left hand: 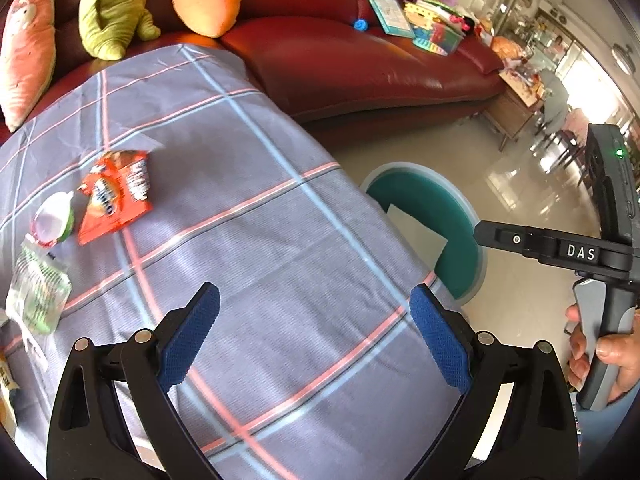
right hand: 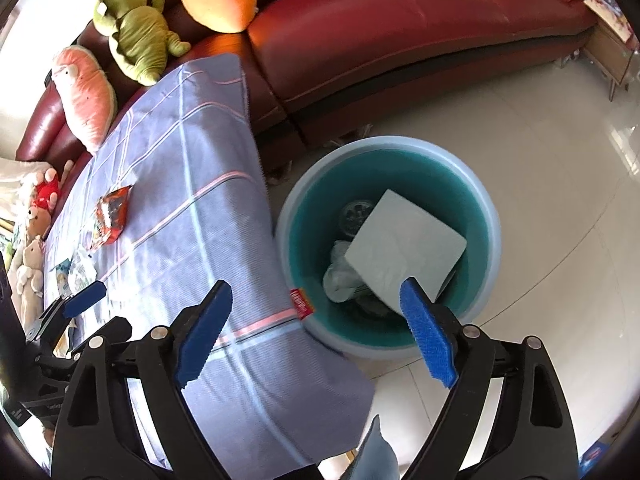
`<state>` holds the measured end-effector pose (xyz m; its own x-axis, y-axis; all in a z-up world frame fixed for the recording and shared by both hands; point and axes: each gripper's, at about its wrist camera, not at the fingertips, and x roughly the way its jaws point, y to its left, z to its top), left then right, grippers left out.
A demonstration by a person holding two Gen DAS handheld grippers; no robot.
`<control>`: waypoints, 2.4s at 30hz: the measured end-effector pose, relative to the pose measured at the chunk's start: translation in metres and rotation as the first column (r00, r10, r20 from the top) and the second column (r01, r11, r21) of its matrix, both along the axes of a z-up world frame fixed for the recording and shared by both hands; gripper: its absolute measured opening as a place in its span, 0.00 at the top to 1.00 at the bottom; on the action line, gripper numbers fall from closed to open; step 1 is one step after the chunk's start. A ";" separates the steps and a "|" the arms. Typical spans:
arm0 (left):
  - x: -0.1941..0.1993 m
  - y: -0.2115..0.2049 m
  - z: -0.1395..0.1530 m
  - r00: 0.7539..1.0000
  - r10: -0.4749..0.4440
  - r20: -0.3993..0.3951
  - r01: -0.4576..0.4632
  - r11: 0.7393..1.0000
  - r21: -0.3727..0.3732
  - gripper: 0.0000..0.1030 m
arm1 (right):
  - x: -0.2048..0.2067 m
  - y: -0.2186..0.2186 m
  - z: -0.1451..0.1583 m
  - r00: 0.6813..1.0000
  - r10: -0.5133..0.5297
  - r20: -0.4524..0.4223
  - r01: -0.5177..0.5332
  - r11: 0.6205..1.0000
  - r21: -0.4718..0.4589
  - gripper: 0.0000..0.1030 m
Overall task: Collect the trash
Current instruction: 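Move both open tools back over the table, then grasp the orange snack packet with the left tool and lift it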
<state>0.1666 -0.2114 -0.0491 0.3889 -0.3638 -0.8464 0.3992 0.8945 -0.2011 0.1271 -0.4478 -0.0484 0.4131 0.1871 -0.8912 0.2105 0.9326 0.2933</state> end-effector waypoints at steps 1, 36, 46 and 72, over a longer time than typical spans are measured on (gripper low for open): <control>-0.002 0.005 0.001 1.000 0.005 0.001 -0.005 1.000 -0.003 0.07 | -0.002 0.006 0.002 1.000 0.005 0.000 -0.005 1.000 -0.002 0.20; -0.056 0.232 0.018 0.943 0.329 0.055 -0.323 0.941 -0.099 0.05 | 0.011 0.250 0.039 0.938 0.345 -0.025 -0.346 0.931 -0.116 0.15; -0.079 0.330 0.029 0.876 0.467 0.119 -0.469 0.883 -0.018 0.05 | 0.024 0.318 0.042 0.896 0.443 -0.032 -0.444 0.891 -0.097 0.15; -0.073 0.366 -0.023 0.855 0.518 0.010 -0.517 0.854 -0.049 0.74 | 0.056 0.348 0.004 0.893 0.439 -0.100 -0.443 0.896 -0.021 0.15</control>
